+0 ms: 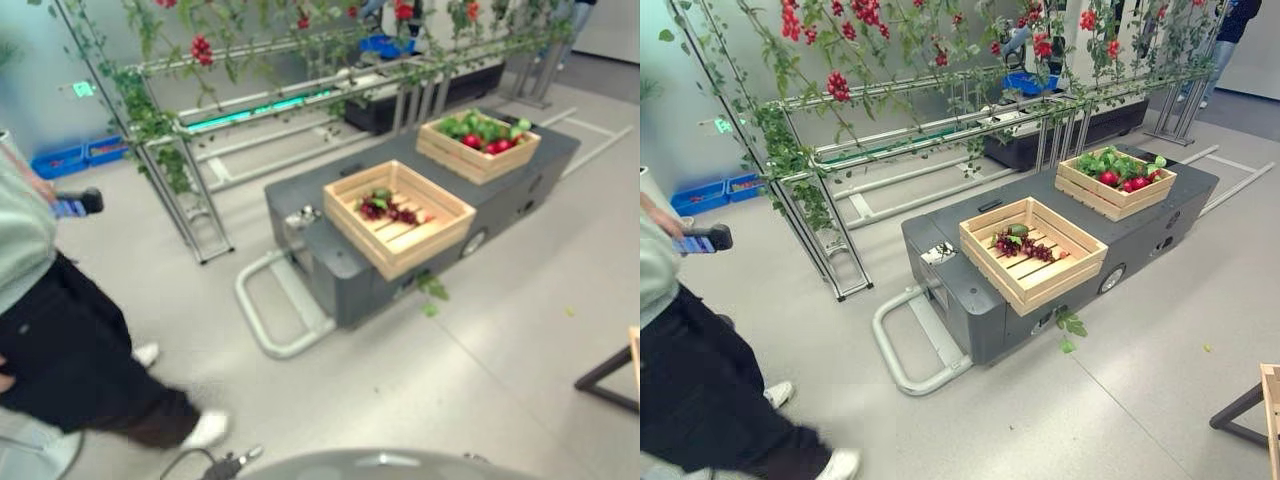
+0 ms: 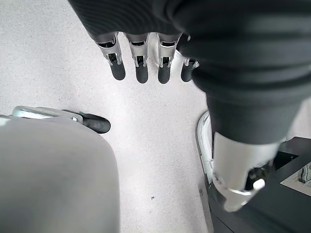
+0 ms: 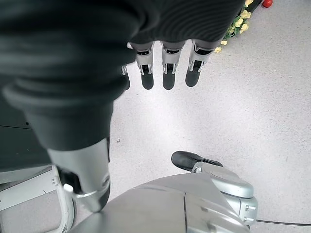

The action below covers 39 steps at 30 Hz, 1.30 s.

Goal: Pick up the fruits from the basket on one side to the basket on the other side

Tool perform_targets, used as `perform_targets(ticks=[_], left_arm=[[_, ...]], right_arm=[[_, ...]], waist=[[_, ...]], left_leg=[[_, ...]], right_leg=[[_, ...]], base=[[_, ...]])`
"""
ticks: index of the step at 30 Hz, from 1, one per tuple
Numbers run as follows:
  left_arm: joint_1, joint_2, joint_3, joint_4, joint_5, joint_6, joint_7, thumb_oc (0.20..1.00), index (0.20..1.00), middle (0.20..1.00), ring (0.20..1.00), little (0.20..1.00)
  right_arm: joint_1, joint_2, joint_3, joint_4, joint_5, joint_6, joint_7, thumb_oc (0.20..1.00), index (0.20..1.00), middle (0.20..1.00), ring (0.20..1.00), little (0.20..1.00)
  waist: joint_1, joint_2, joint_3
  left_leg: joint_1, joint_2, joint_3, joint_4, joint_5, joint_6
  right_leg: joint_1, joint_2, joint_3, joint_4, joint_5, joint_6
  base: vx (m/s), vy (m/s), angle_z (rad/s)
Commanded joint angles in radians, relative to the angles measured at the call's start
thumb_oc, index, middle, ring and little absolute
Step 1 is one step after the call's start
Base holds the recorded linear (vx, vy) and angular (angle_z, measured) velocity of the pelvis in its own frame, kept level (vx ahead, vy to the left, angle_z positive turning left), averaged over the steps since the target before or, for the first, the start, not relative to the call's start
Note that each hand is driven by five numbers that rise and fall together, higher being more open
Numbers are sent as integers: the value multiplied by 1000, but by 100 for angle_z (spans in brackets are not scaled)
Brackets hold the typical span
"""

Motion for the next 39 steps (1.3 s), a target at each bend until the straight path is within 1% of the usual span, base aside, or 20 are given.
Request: perform_targets(ticks=[1,12,20,23,24,25,27,28,29,30,31,32,33,34,35,36,37,38,39], left_arm=[[-50,-43,-14,49,75,-10,1,1000,1000,1000,1000,1000],[-51,-44,-33,58,111,-7,0,1000,1000,1000,1000,1000],[-63,-31,-32,56,120,-8,12,1000,1000,1000,1000,1000],[-73,-27,-37,50,115,-11,19,1000,1000,1000,1000,1000],[-80,-22,-41,41,116,-16,29,1000,1000,1000,1000,1000],[-81,-22,-41,41,116,-16,29,1000,1000,1000,1000,1000],[-94,-18,-50,30,109,-27,42,1000,1000,1000,1000,1000],[-97,-27,-50,28,86,-32,46,1000,1000,1000,1000,1000],[-97,-27,-50,28,86,-32,46,1000,1000,1000,1000,1000],[-103,-26,-41,15,59,-37,51,1000,1000,1000,1000,1000],[-107,-25,-37,4,45,-40,51,1000,1000,1000,1000,1000],[-112,-26,-36,-7,47,-40,53,1000,1000,1000,1000,1000],[-112,-26,-36,-7,47,-40,53,1000,1000,1000,1000,1000],[-108,-27,-36,-2,50,-39,59,1000,1000,1000,1000,1000],[-103,-27,-37,5,51,-38,62,1000,1000,1000,1000,1000],[-85,-26,-31,26,46,-36,61,1000,1000,1000,1000,1000],[-77,-24,-26,32,43,-35,60,1000,1000,1000,1000,1000],[-77,-24,-26,32,43,-35,60,1000,1000,1000,1000,1000],[-66,-25,-18,41,43,-36,60,1000,1000,1000,1000,1000]], right_arm=[[-44,-5,-17,41,30,-9,-5,1000,1000,1000,1000,1000],[-44,-5,-10,34,29,-8,-1,1000,1000,1000,1000,1000],[-48,-10,-7,17,38,-11,-3,1000,1000,1000,1000,1000],[-53,-19,3,5,29,-14,-7,1000,1000,1000,1000,1000],[-57,-26,9,-12,25,-19,-13,1000,1000,1000,1000,1000],[-57,-26,9,-12,25,-19,-13,1000,1000,1000,1000,1000],[-64,-38,12,-29,24,-23,-19,1000,1000,1000,1000,1000],[-60,-45,7,-37,23,-27,-25,1000,1000,1000,1000,1000],[-61,-45,7,-37,23,-27,-25,1000,1000,1000,1000,1000],[-61,-45,8,-38,26,-29,-31,1000,1000,1000,1000,1000],[-63,-45,7,-36,31,-29,-36,1000,1000,1000,1000,1000],[-66,-42,11,-30,27,-28,-41,1000,1000,1000,1000,1000],[-66,-42,11,-29,27,-28,-41,1000,1000,1000,1000,1000],[-69,-40,15,-25,23,-27,-43,1000,1000,1000,1000,1000],[-71,-40,18,-22,21,-26,-45,1000,1000,1000,1000,1000],[-77,-44,23,-18,19,-28,-48,1000,1000,1000,1000,1000],[-77,-43,24,-15,22,-29,-47,1000,1000,1000,1000,1000],[-77,-42,25,-15,22,-29,-47,1000,1000,1000,1000,1000],[-80,-38,20,-5,29,-33,-47,1000,1000,1000,1000,1000]], waist=[[9,-10,-13],[7,-9,-8],[5,-5,9],[5,-4,27],[4,-6,52],[3,-6,51],[7,-25,89],[16,-38,119],[14,-37,118],[22,-35,130],[23,-32,134],[28,-19,130],[29,-20,130],[35,-12,133],[44,-12,138],[71,-11,151],[82,-12,153],[82,-13,154],[96,-6,149]], left_leg=[[-43,-8,8,109,-124,-34],[-43,-5,7,107,-123,-38],[-65,3,2,121,-113,-50],[-95,3,-7,152,-112,-57],[-146,-2,-12,204,-106,-68],[-149,-2,-13,206,-107,-68],[-258,-30,-15,370,-109,-91],[-316,-55,-19,486,-72,-120],[-320,-55,-21,491,-74,-120],[-334,-58,-30,478,-57,-127],[-348,-59,-25,451,-60,-122],[-361,-44,-30,380,-45,-103],[-358,-45,-29,378,-44,-103],[-388,-22,-40,320,2,-100],[-422,3,-35,250,40,-105],[-516,48,-26,142,82,-113],[-518,53,-22,110,104,-116],[-515,52,-21,107,106,-116],[-510,71,9,96,137,-120]], right_leg=[[-16,-5,11,56,-148,55],[-15,-4,11,55,-150,52],[-32,4,10,56,-149,46],[-47,7,9,56,-144,41],[-68,10,8,58,-141,36],[-70,9,7,59,-141,36],[-80,-16,-2,61,-133,36],[-71,-30,-13,58,-125,31],[-72,-29,-15,58,-125,31],[-65,-26,-19,57,-125,29],[-57,-25,-22,56,-131,27],[-47,-12,-15,53,-137,30],[-46,-13,-14,53,-137,30],[-44,3,-5,52,-139,31],[-34,10,4,51,-151,33],[-16,26,22,49,-172,38],[1,33,31,49,-186,36],[2,32,31,50,-187,36],[37,44,44,41,-208,35]], base=[[0,0,0],[-2,-7,0],[-33,-46,1],[-116,-72,1],[-151,-61,6],[-199,-70,11],[-191,-73,19],[-137,-67,20],[-66,-68,19],[6,-31,17],[94,-20,16],[103,1,11],[138,30,8],[121,31,6],[266,62,7],[306,39,12],[239,25,8],[228,27,4],[138,31,-9]])
